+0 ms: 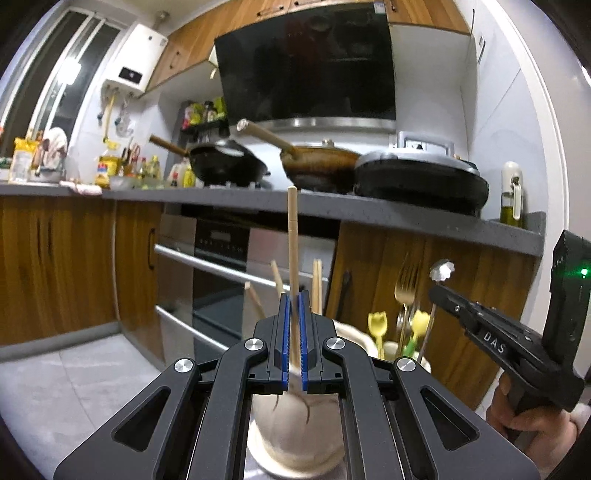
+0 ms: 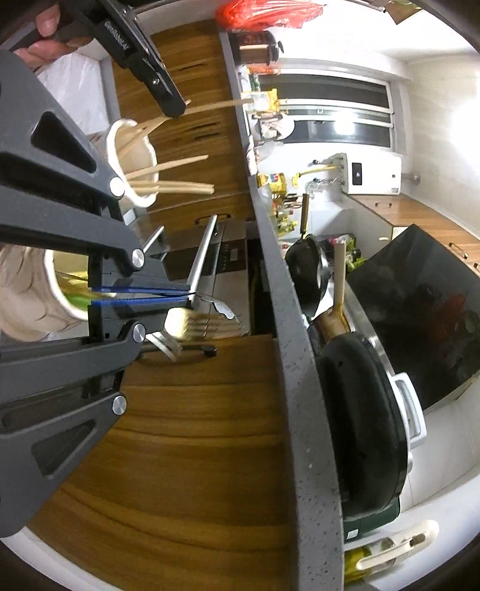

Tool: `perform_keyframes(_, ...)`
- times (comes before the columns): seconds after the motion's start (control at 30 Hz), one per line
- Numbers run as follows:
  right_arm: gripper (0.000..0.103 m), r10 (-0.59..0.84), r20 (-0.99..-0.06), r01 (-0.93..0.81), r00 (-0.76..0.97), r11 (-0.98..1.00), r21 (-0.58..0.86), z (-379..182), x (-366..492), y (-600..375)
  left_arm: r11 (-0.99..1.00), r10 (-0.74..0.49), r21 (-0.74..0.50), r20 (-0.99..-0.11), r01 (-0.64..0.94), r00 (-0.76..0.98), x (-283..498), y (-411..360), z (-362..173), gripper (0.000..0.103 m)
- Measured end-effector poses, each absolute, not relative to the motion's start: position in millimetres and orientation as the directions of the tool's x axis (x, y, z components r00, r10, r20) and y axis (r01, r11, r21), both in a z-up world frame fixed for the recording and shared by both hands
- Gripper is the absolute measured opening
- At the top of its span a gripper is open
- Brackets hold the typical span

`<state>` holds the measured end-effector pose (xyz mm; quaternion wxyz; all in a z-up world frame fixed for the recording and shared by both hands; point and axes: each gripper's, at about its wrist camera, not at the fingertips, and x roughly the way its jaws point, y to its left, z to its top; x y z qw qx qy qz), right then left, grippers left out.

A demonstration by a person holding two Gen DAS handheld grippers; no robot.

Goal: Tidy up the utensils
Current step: 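Open the left tool into the tall cup while the right tool releases the spoon into the short cup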

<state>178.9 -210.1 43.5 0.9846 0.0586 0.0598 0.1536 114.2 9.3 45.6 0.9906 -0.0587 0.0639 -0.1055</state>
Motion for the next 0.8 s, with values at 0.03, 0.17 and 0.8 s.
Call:
perform_keyframes(0.03,0.002,0.302,-0.105,-0.287,0.948,0.948,0.137,41.9,179.0,-211.5,0.971,-0.219,-0.129,-0.122,0.203,0.968,114.0,9.2,43.0,0.005)
perform_keyframes(0.17,0.002,0.287,-0.134,-0.268,0.948,0.953,0.144,34.5,179.4,-214.7,0.969,-0.23,-0.129,-0.156,0.211,0.961,116.5,10.0,37.7,0.005)
perform_keyframes(0.8,0.047,0.279,-0.183,-0.25,0.943,0.954,0.166,23.6,183.2,-217.5,0.976,-0.212,-0.088,-0.148,0.201,0.966,111.8,3.0,35.5,0.024)
